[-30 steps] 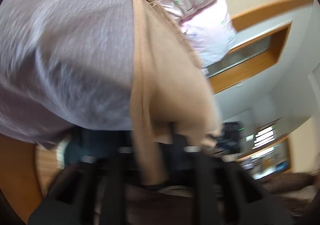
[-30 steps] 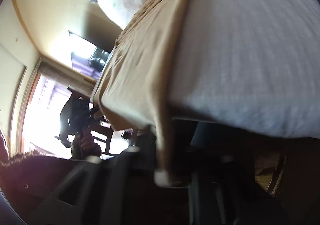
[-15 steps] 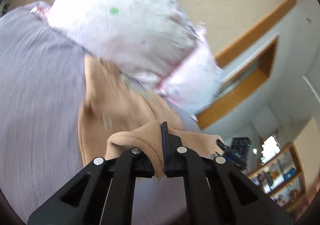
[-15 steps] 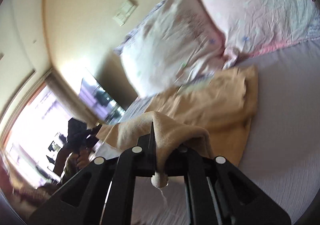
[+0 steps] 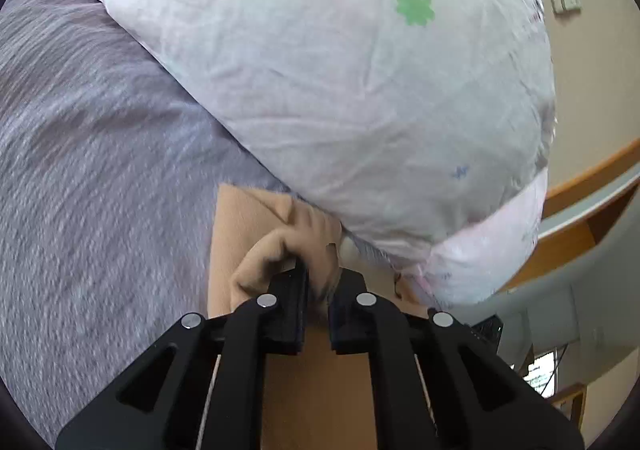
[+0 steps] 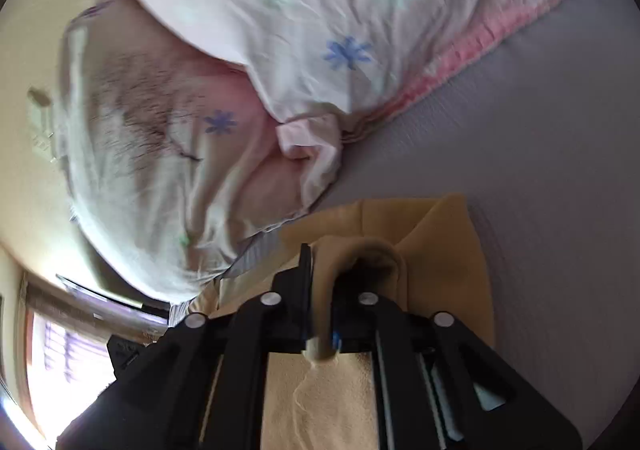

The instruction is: Fold small clothes

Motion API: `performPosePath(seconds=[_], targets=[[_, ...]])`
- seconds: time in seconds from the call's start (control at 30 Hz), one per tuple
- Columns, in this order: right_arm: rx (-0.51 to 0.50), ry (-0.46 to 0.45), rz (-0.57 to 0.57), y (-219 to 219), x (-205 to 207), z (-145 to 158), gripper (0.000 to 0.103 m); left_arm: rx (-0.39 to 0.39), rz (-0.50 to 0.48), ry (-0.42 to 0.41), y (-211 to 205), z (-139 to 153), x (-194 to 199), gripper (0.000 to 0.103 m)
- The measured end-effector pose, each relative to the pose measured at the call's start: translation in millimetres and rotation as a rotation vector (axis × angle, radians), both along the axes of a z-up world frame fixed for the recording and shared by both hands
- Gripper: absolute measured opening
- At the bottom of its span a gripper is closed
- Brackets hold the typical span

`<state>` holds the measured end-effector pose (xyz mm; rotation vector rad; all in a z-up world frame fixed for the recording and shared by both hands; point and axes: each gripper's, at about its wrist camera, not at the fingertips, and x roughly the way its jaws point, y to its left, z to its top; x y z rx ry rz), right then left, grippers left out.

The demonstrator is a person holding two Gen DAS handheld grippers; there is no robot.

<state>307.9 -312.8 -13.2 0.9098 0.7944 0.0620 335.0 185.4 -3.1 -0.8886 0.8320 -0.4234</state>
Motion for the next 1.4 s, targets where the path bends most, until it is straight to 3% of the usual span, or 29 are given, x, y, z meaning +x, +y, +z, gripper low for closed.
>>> performPosePath(seconds=[0.03, 0.1, 0.13, 0.2, 0.27, 0.37, 0.5, 0.67, 0.77, 0.8, 0.83, 0.9, 1.07, 1.13, 1.2, 1.3, 1.37, 1.4], targets=[[0.012, 0.015, -0.027, -1, 2, -3, 0.030, -0.013, 0.037, -0.011, 6, 2, 2, 0.044], [0.037, 0.003, -0.083, -5, 2, -3, 0.034, -0.050, 0.109, -0.048, 19, 10, 0, 0.082], [0.027, 0.002, -0.106, -6, 1, 0, 0.037, -0.056, 0.139, -0.076, 26, 17, -5, 0.084], [-0.069, -0.021, -0.192, -10, -15, 18, 0.060, -0.049, 0.133, -0.115, 34, 32, -12, 0.084], [-0.177, -0.073, -0.253, -11, -37, 40, 0.074, -0.005, 0.058, -0.123, 36, 44, -28, 0.084], [-0.264, -0.168, -0.216, -7, -72, 61, 0.077, 0.091, -0.051, -0.097, 29, 46, -55, 0.084], [-0.316, -0.270, -0.155, 0, -100, 60, 0.083, 0.167, -0.185, -0.001, 16, 24, -86, 0.084], [-0.281, -0.265, -0.129, 6, -102, 43, 0.083, 0.192, -0.241, 0.059, -4, 5, -100, 0.080], [-0.297, -0.303, -0.117, 10, -107, 48, 0.085, 0.212, -0.198, 0.078, -3, -3, -98, 0.056], [-0.303, -0.313, -0.114, 12, -109, 48, 0.086, 0.210, -0.167, 0.107, 2, -9, -98, 0.031], [-0.305, -0.318, -0.111, 13, -109, 47, 0.086, 0.177, -0.153, 0.140, 4, -15, -95, 0.023], [-0.290, -0.321, -0.096, 13, -110, 47, 0.086, 0.095, -0.115, 0.174, 8, -21, -93, 0.021], [-0.246, -0.351, -0.072, 7, -115, 48, 0.086, 0.201, -0.063, 0.181, -2, -12, -99, 0.026], [-0.227, -0.353, -0.067, 4, -116, 48, 0.086, 0.275, -0.036, 0.169, -8, -7, -105, 0.045], [-0.198, -0.353, -0.057, 1, -116, 48, 0.087, 0.275, -0.011, 0.156, -8, -5, -112, 0.056], [-0.175, -0.363, -0.044, 0, -116, 50, 0.087, 0.249, 0.004, 0.126, -1, -7, -118, 0.057], [-0.175, -0.366, -0.037, 2, -117, 51, 0.087, 0.274, 0.012, 0.123, -4, -5, -118, 0.056], [-0.171, -0.367, -0.030, 3, -117, 52, 0.087, 0.282, 0.012, 0.128, -11, -5, -115, 0.050]])
